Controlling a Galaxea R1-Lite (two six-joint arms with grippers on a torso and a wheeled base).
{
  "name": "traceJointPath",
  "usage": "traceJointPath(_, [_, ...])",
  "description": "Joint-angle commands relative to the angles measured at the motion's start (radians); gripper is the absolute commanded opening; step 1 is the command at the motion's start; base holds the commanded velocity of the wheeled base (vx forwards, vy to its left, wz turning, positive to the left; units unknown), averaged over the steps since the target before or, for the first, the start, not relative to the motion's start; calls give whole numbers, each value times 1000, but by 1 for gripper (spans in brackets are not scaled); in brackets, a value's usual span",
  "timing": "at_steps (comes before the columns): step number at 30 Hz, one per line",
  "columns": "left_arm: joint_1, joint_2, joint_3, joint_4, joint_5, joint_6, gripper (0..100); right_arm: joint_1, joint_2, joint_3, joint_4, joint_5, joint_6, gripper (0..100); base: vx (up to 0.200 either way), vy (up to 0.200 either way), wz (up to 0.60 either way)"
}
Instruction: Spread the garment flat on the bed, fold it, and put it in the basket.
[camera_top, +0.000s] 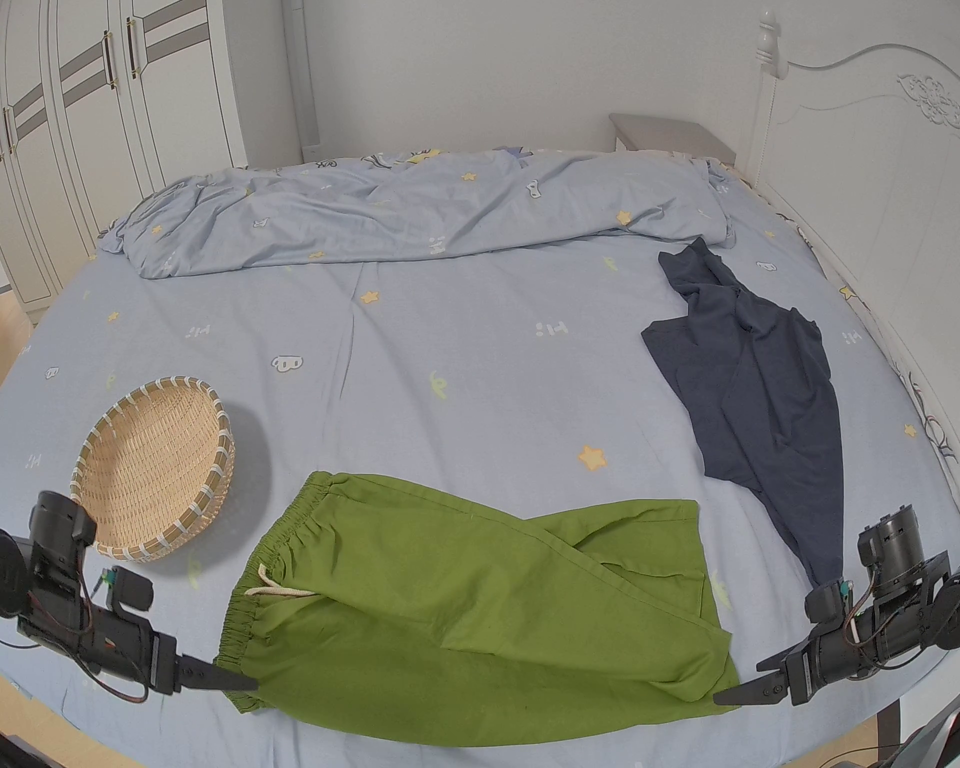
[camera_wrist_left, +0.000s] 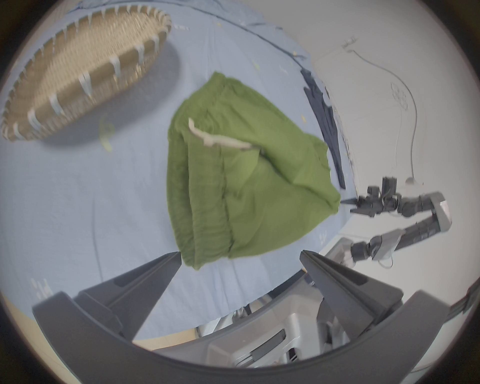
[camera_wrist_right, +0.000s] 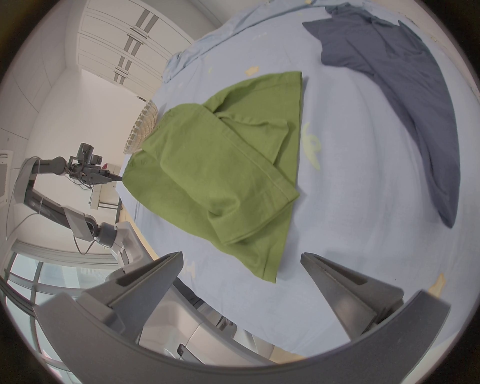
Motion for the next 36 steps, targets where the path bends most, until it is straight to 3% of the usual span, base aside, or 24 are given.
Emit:
traceJointPath(1, [-10, -147, -274, 153, 0, -236, 100, -3, -79, -49, -2, 0, 44, 100, 0, 0, 0])
traceJointPath(3, [-79, -108, -444, 156, 10, -476, 100, -5, -76, -104, 1, -1, 55, 100, 0, 0, 0])
traceJointPath(5, [-88, -95, -470, 156, 16, -505, 100, -5, -76, -116, 1, -1, 60, 100, 0, 0, 0])
traceJointPath(6, [-133, -16, -599, 154, 72, -568, 100, -3, -67, -182, 6, -1, 90, 100, 0, 0, 0])
traceJointPath(10, [-191, 140, -721, 125, 168, -569, 100, -3, -44, -258, 7, -1, 126, 100, 0, 0, 0])
traceJointPath(19, [-212, 442, -867, -59, 178, -525, 100, -6, 8, -259, 1, -3, 133, 100, 0, 0, 0])
traceJointPath(30, [-243, 617, -866, -166, 270, -494, 100, -16, 23, -247, 1, -5, 126, 100, 0, 0, 0])
traceJointPath(36, [-258, 626, -859, -174, 275, -494, 100, -19, 20, -244, 1, -5, 126, 100, 0, 0, 0])
